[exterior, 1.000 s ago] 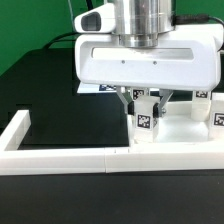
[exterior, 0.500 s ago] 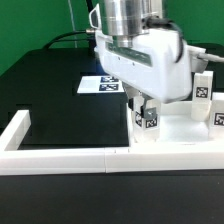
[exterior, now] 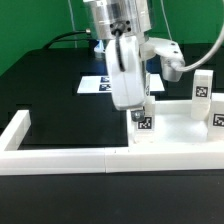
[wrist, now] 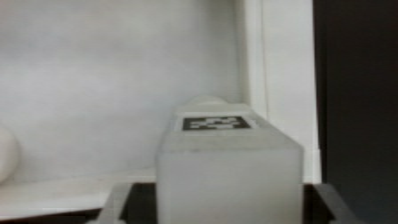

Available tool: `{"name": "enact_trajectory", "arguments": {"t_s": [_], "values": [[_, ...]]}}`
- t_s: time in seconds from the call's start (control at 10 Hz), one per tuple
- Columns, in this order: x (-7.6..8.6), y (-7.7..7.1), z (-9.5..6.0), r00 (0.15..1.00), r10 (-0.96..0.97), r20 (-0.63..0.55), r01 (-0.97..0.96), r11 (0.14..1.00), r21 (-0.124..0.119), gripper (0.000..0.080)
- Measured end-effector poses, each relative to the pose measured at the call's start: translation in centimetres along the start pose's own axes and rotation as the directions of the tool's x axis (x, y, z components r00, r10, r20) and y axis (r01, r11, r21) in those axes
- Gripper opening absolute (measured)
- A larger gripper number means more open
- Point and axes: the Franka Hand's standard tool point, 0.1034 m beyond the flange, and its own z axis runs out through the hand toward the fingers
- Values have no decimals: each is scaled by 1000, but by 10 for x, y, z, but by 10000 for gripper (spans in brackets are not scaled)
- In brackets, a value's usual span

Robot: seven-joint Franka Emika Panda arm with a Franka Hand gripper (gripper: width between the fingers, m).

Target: Assemble square table

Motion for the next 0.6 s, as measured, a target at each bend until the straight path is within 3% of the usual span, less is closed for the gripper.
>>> {"name": "enact_trajectory", "arguments": {"t_s": [0.5, 0.6], "values": [[-1, 0, 0, 968, 251, -9, -251, 968, 5, 292], [0, 2, 0, 948, 319, -3, -319, 948, 17, 292]]}}
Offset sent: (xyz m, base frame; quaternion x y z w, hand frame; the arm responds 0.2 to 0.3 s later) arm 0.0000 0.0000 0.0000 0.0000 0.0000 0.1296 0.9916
